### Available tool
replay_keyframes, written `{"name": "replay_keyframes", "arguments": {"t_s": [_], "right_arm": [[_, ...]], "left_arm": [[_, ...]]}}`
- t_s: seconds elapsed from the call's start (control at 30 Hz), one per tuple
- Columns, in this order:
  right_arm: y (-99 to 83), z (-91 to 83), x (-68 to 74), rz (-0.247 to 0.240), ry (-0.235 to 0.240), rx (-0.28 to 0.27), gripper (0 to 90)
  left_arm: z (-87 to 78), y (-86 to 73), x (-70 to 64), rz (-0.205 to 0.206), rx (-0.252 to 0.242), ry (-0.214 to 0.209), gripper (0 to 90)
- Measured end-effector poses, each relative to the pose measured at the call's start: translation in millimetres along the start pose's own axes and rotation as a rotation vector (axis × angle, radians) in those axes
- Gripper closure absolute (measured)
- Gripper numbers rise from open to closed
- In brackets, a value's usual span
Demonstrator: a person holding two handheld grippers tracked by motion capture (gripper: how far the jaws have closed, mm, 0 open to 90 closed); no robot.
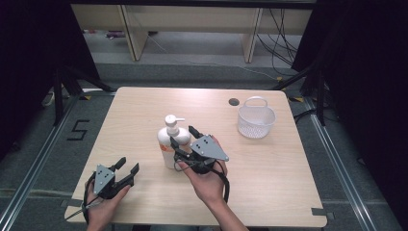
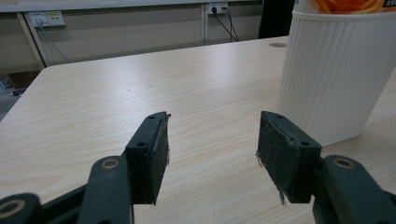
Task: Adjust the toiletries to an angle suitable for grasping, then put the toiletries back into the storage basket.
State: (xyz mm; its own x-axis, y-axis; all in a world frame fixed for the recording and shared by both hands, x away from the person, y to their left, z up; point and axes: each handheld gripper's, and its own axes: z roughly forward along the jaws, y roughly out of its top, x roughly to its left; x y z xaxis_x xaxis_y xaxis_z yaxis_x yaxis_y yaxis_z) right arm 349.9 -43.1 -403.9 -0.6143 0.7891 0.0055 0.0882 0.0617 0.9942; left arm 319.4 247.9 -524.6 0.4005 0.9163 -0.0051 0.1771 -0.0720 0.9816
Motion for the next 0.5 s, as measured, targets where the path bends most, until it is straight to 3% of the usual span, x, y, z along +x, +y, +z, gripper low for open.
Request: {"name": "replay_keyframes", "arguments": {"t_s": [0.1, 0.5], "right_arm": [[0.1, 0.4, 1.5, 0.004, -0.005, 0.006, 35.1], [9.4, 13.4, 8.8, -0.01, -0.006, 0.007, 35.0]], "left_arm": [[-1.6, 0.5, -0.5, 0.0, 0.015, 0.008, 42.6], [-0.1, 0.0, -0.6, 0.002, 0.002, 0.003, 42.4]]}}
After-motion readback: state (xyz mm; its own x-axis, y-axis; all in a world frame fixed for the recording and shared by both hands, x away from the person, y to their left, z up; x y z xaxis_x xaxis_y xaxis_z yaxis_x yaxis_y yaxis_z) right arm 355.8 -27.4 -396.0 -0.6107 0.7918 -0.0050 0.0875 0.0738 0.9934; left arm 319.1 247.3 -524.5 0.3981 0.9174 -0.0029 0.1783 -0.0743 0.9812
